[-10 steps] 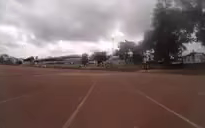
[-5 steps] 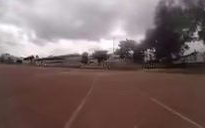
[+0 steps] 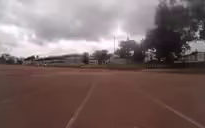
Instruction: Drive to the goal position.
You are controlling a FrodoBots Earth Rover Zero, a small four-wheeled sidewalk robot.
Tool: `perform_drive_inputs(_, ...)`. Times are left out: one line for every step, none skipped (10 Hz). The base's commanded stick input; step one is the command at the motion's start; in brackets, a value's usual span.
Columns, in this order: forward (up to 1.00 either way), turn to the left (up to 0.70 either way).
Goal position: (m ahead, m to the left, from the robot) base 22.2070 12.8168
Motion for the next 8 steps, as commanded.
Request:
perform_drive_inputs(0.7,0.0)
perform_drive_inputs(0.7,0.0)
perform_drive_inputs(0.7,0.0)
perform_drive_inputs(0.7,0.0)
perform_drive_inputs(0.7,0.0)
perform_drive_inputs(0.7,0.0)
perform_drive_inputs(0.7,0.0)
perform_drive_inputs(0.7,0.0)
